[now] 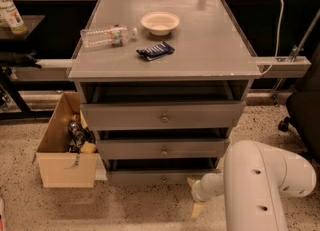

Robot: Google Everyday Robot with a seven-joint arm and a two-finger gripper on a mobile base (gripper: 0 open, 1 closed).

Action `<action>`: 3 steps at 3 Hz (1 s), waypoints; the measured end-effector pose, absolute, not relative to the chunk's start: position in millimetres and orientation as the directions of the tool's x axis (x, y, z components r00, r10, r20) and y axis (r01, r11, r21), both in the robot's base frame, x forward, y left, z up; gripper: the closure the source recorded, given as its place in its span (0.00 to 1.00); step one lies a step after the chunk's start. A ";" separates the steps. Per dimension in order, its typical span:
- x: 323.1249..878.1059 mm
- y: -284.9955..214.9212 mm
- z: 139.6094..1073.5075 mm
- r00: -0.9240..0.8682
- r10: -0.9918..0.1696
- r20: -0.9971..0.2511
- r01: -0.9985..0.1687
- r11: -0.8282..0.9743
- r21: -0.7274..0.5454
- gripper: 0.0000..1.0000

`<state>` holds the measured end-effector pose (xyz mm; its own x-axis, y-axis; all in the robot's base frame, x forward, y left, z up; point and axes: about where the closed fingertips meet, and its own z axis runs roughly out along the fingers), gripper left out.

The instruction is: Close bottom drawer

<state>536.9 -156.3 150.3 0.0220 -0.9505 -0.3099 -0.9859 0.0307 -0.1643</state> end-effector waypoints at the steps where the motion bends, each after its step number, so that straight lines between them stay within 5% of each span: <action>1: 536.9 -156.3 150.2 0.022 -0.951 -0.310 -0.986 0.031 -0.164 0.00; 3: 554.8 -163.7 160.4 0.004 -0.940 -0.342 -0.974 0.074 -0.214 0.41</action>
Offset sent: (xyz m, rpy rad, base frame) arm 0.0169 -0.0086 0.0118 0.0262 -0.0712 -0.0459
